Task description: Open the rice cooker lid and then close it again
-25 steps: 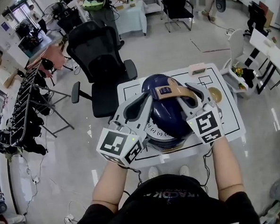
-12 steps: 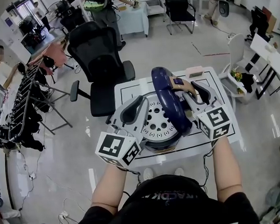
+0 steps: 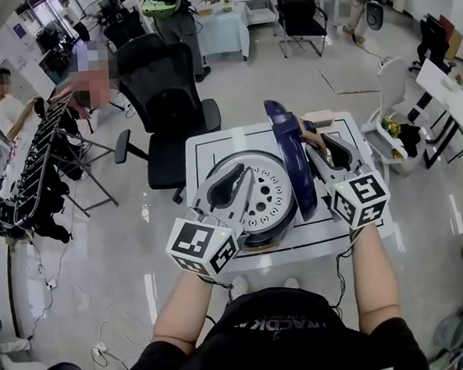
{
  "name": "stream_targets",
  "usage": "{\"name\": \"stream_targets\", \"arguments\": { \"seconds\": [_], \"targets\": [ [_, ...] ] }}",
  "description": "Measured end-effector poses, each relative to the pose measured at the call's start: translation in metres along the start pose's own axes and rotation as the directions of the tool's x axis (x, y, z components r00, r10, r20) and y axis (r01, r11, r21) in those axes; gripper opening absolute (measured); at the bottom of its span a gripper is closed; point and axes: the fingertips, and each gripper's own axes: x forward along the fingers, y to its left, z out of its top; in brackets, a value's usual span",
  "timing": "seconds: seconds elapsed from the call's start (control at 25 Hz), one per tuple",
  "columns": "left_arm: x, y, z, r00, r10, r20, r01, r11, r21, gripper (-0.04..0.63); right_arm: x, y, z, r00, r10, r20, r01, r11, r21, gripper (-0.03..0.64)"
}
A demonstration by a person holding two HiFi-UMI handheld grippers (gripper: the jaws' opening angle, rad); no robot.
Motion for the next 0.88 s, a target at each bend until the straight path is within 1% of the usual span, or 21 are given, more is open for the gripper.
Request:
{"name": "stream_targets", "arguments": {
  "seconds": [0.28, 0.6, 0.88],
  "targets": [
    [0.014, -0.017, -0.012, 1.000, 0.016, -0.015, -0.016, 1.000, -0.006, 0.057, -0.007, -0.018, -0.006, 1.000, 0.024, 0.007, -0.025, 0.999, 0.030, 0.143],
    [0.028, -0.033, -0.030, 0.999, 0.040, -0.033, -0.040, 0.999, -0.028, 0.057, -0.015, -0.036, -0.017, 0.999, 0.049, 0.000, -0.049, 0.998, 0.038, 0.126],
    [0.034, -0.049, -0.037, 0.996, 0.072, -0.044, -0.073, 0.997, -0.032, 0.057, -0.017, -0.038, -0.019, 0.996, 0.089, 0.005, -0.089, 0.995, 0.036, 0.124]
  ]
}}
